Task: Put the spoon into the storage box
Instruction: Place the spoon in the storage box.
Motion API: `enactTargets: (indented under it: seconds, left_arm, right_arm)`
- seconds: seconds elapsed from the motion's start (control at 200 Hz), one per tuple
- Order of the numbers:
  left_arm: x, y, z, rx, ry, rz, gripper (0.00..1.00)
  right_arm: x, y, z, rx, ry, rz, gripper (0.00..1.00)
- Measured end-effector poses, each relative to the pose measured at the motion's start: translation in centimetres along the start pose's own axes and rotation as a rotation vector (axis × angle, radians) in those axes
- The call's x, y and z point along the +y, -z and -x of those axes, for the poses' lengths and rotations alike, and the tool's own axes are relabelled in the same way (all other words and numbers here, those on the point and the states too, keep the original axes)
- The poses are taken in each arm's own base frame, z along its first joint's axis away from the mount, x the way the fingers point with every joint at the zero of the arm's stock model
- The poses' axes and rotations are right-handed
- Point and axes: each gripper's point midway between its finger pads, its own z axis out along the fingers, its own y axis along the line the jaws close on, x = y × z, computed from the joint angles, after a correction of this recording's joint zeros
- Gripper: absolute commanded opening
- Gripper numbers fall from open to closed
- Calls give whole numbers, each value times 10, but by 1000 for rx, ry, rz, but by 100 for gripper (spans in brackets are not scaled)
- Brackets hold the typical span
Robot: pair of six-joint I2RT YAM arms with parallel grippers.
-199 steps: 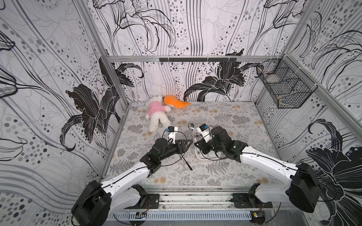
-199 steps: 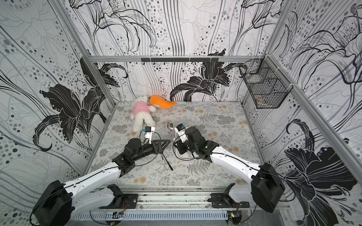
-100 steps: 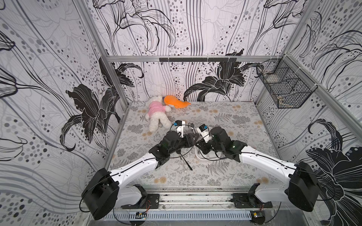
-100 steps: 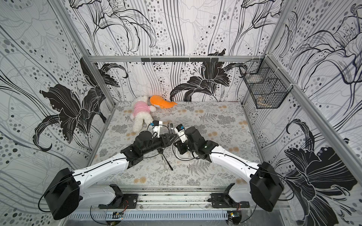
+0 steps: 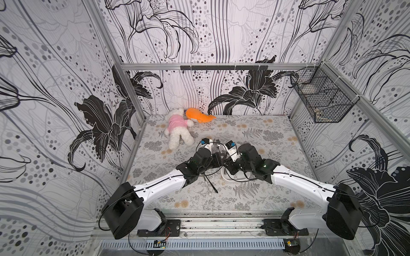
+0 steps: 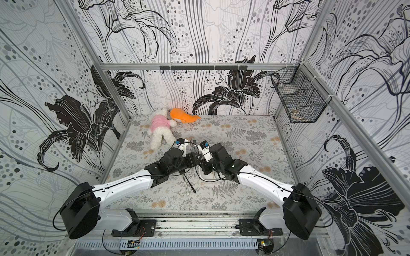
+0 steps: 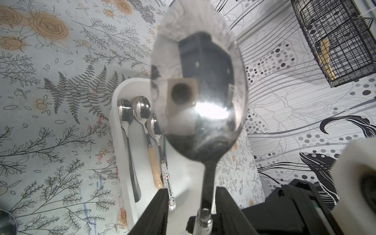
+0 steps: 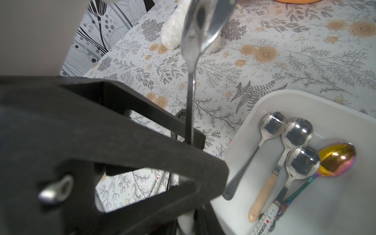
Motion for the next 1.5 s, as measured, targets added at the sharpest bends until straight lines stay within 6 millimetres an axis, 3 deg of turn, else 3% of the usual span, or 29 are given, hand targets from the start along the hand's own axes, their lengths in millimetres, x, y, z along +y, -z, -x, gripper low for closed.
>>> enactTargets:
  seconds: [0.175, 0.28, 0.32, 0.391, 0.596, 0.851, 1.056, 1.277, 1.502]
  left_arm:
    - [-6, -4, 0, 2, 4, -6, 23]
    - [-4, -6, -2, 5, 1, 3, 6]
    - [-4, -6, -2, 5, -2, 6, 0]
    - [-4, -6, -2, 6, -5, 7, 0]
    - [-7, 1, 3, -10, -90, 2, 0]
    - [-50, 49, 12, -41, -334, -221, 0]
    - [-63, 89, 3, -91, -481, -400, 0]
    - [-75, 101, -9, -67, -541, -528, 0]
    - [-87, 108, -21, -26, -568, -631, 0]
  right_arm:
    - [0, 0, -1, 4, 0, -1, 11]
    - [-1, 0, -2, 7, -1, -6, 13]
    - [-1, 0, -3, 10, -2, -6, 20]
    - [-1, 0, -3, 11, 0, -6, 36]
    - [1, 6, 0, -5, 26, 4, 54]
    - [35, 31, 20, -96, 99, 162, 54]
    - [61, 44, 10, -114, 150, 325, 51]
    - [88, 55, 6, -114, 191, 496, 43]
    - [103, 64, 5, -117, 210, 596, 30]
